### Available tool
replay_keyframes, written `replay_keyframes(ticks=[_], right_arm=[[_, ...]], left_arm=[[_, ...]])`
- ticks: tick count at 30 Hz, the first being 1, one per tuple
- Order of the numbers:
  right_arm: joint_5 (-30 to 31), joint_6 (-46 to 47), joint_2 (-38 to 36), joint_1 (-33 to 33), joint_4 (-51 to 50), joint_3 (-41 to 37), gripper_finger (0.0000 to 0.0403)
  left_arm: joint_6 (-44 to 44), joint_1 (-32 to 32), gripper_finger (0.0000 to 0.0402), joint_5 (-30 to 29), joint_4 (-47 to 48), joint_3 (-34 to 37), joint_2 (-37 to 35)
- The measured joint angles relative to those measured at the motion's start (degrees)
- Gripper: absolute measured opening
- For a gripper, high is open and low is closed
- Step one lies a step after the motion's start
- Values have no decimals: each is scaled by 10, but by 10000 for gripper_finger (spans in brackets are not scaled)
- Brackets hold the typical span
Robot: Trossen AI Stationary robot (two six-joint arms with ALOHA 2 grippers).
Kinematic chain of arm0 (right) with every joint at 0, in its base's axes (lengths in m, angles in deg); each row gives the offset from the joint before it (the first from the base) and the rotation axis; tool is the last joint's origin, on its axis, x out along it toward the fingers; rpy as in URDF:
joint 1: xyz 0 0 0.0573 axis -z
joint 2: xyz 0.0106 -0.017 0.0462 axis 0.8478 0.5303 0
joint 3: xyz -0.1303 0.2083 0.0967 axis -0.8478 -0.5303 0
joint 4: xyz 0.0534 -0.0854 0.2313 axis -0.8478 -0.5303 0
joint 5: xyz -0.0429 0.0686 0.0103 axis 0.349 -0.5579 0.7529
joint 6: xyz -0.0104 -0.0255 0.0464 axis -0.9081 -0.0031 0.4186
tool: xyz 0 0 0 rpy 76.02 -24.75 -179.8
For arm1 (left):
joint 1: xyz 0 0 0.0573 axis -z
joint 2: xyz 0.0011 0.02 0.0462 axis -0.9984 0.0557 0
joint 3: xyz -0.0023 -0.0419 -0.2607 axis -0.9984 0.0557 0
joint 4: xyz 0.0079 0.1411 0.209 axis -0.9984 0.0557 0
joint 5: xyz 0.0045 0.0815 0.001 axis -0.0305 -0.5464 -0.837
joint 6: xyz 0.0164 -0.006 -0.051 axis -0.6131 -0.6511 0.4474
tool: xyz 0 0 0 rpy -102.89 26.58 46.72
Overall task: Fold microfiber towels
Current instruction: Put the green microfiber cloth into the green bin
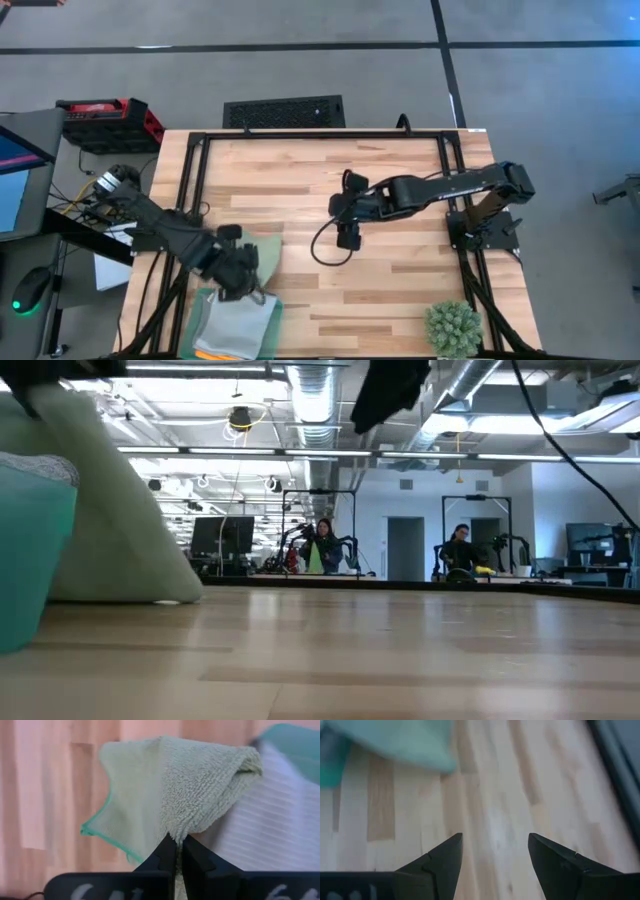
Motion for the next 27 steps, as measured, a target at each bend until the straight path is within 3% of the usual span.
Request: replay_keyframes(ticks=[11,17,27], right_arm=[[15,25,-51,-18,13,0,249],[15,35,-52,-30,14,0,249],[15,41,-52,-34,18,0,249]], left_arm=[[129,143,0,37,-8,-46,0],[179,187,0,64,-48,-49,0],[193,235,0,34,-151,-48,19]])
